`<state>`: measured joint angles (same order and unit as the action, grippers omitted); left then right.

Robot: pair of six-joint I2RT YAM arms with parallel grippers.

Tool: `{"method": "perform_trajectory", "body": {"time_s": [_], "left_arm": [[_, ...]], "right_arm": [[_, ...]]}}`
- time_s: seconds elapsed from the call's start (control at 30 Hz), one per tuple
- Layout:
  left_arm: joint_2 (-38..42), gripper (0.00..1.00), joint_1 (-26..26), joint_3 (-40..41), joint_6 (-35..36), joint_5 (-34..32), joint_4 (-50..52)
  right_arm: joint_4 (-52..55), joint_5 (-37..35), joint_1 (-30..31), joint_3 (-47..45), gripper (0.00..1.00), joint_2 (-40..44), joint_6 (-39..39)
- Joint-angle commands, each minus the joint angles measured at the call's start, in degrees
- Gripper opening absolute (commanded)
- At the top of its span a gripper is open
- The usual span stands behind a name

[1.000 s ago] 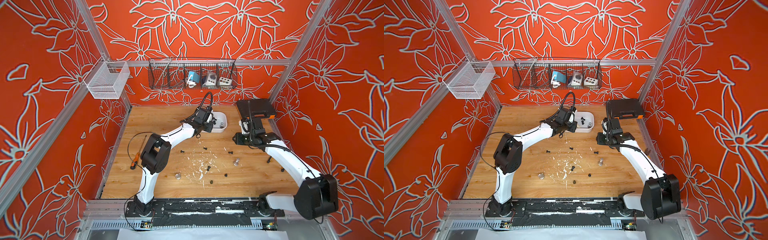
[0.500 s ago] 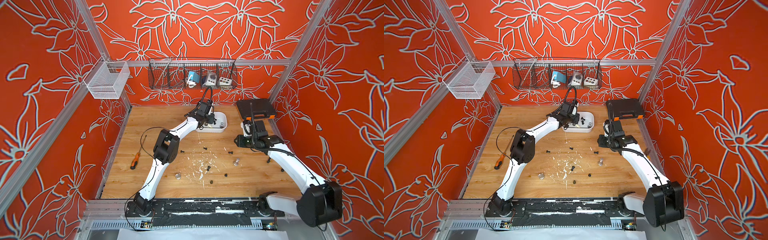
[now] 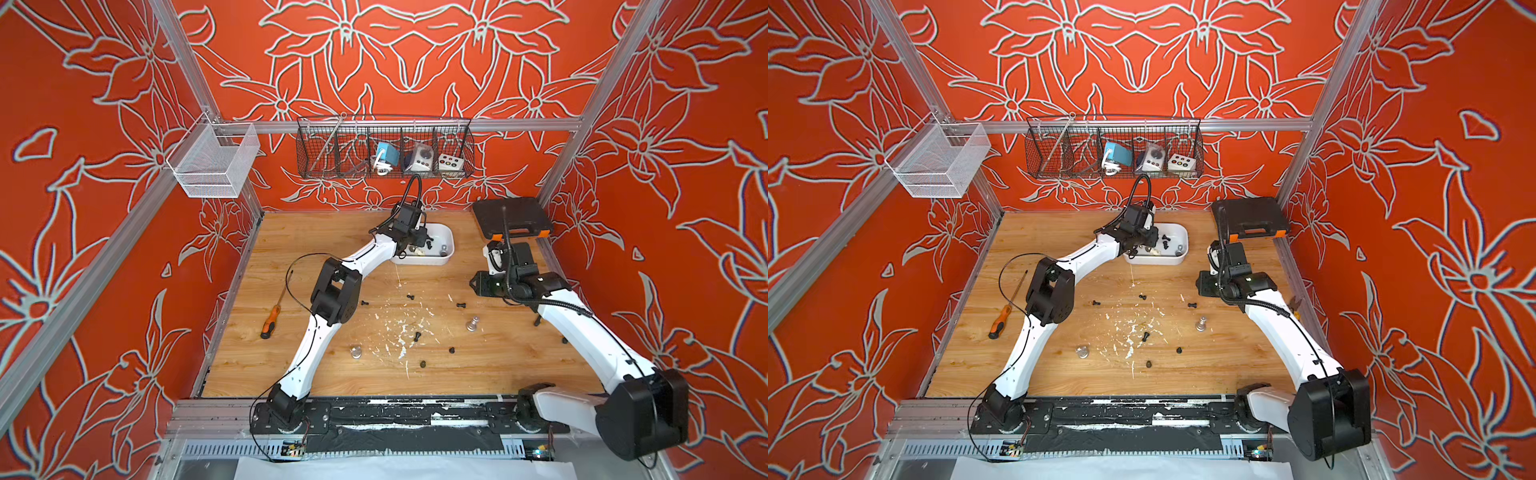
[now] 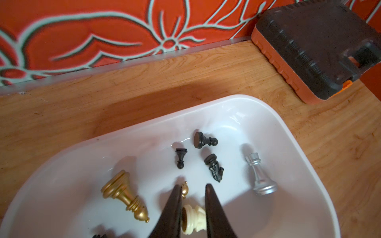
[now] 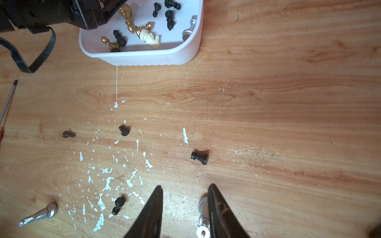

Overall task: Put the chess pieces into the storage box
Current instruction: Place the chess piece in the storage box.

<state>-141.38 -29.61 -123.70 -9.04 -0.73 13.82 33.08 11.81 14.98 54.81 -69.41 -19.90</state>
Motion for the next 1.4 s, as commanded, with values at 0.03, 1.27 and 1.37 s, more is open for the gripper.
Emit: {"method": "perform_trajectory", "body": {"time_s": [0.03, 1.27, 1.37], "left_arm": [[0.48, 0.22, 0.33, -0.83, -0.02, 0.73, -1.08], [16.01, 0.25, -0.04, 13.89, 0.78, 6.00, -4.83], [18.98, 0.25, -0.20, 17.53, 0.69, 6.66, -5.79]], "right_arm": [[0.93, -1.00, -0.39, -0.84, 0.39, 1.12, -0.49], [8.50, -3.58, -0.43, -3.90, 0.38, -0.36, -2.64], [9.17, -2.36, -0.39, -4.01, 0.38, -2.22, -2.95]]}}
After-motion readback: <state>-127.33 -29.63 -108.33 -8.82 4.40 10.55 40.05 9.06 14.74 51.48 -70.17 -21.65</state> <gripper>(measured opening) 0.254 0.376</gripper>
